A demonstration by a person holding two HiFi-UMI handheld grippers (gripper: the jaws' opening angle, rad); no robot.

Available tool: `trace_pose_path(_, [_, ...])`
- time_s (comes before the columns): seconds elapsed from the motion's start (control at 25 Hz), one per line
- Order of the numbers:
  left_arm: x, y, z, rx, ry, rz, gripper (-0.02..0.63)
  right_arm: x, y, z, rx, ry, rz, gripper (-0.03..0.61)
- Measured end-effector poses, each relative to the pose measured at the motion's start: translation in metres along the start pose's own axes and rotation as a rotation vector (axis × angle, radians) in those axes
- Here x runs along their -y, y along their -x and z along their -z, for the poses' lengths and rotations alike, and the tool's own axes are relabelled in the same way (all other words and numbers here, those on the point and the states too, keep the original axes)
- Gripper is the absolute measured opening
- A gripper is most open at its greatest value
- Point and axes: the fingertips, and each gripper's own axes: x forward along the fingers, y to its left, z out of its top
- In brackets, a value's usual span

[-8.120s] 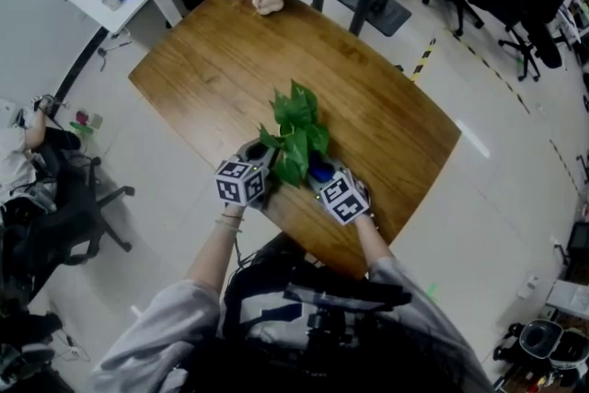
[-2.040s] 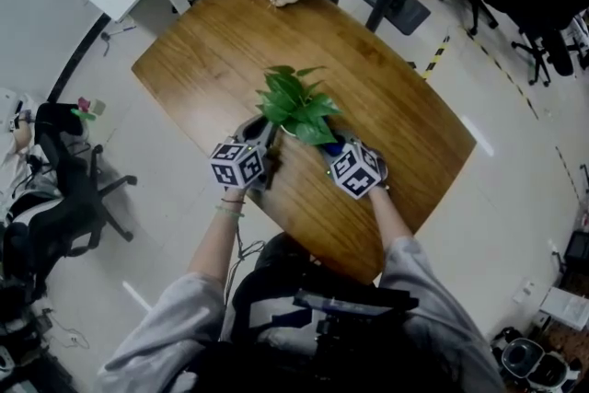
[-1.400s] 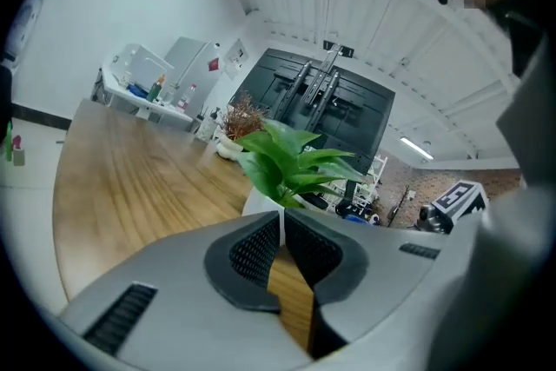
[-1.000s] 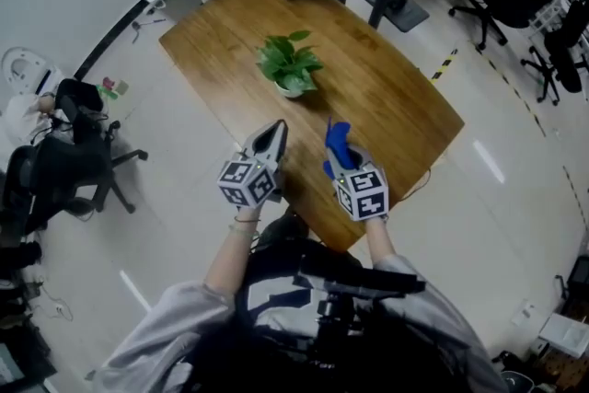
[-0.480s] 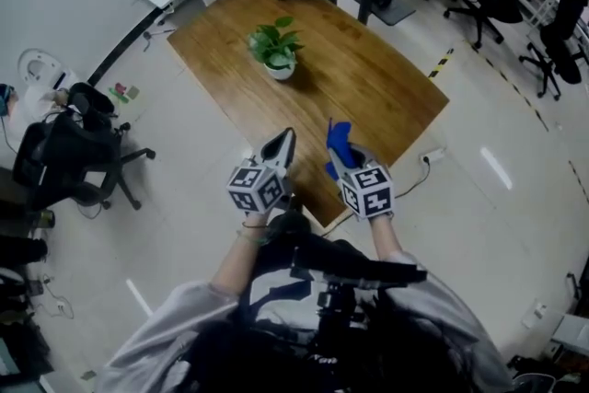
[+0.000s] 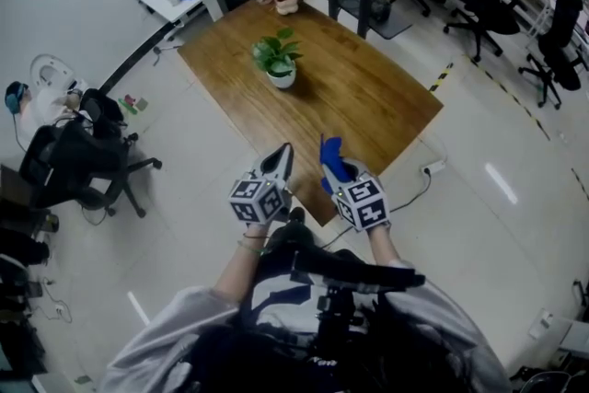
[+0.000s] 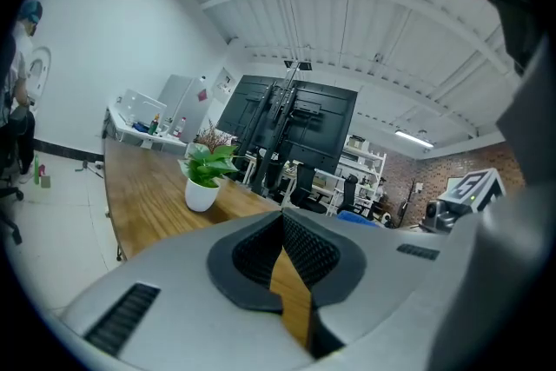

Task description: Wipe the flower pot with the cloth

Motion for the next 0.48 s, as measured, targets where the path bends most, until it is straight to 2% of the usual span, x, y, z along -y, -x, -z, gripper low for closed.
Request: trace_pose_path(0.48, [0.009, 0.028, 0.019, -0.024, 0.016, -0.022, 0.008, -0.023, 0.018, 0.013, -0.004, 0.016, -0.02, 0.067])
